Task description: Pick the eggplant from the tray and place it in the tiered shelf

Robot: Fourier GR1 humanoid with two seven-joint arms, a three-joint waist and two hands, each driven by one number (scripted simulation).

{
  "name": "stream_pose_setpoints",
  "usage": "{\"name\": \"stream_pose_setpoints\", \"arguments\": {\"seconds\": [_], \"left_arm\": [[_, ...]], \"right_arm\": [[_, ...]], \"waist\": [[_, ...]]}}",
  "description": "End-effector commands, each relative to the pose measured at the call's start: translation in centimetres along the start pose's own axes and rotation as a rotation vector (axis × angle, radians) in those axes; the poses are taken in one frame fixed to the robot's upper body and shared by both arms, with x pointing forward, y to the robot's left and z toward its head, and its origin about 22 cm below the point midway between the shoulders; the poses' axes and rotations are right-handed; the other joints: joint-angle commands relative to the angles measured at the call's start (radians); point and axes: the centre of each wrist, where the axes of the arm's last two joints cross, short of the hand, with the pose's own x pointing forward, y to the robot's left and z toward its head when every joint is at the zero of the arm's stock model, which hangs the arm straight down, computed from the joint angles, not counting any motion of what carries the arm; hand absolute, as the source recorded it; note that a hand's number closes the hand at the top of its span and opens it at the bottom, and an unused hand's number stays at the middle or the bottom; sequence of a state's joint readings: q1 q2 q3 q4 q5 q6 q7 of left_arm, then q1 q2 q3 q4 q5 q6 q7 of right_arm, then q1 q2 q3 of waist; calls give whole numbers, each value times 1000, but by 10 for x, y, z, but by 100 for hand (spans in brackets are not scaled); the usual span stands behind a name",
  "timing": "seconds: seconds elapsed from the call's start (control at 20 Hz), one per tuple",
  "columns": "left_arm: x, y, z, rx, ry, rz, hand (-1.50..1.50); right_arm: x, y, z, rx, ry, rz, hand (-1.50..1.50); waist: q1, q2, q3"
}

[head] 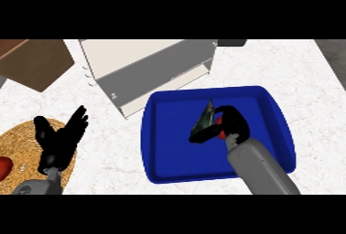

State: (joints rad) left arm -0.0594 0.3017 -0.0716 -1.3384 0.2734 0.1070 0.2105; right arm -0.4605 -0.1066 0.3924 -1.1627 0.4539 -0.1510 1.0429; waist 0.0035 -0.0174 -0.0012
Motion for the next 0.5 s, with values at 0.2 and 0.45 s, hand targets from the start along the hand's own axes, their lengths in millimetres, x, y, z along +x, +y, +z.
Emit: {"name": "stream_pose_setpoints", "arguments": {"seconds": [0.2, 0.45], "left_arm": [[-2, 1, 2, -23, 56, 18, 0], [1, -11, 2, -39, 44, -10, 0]], "right_arm": [[10, 35, 5, 82, -49, -37, 150], [46, 48, 55, 175, -465, 262, 150]], "waist": [[7, 19, 1], [54, 22, 2]]}}
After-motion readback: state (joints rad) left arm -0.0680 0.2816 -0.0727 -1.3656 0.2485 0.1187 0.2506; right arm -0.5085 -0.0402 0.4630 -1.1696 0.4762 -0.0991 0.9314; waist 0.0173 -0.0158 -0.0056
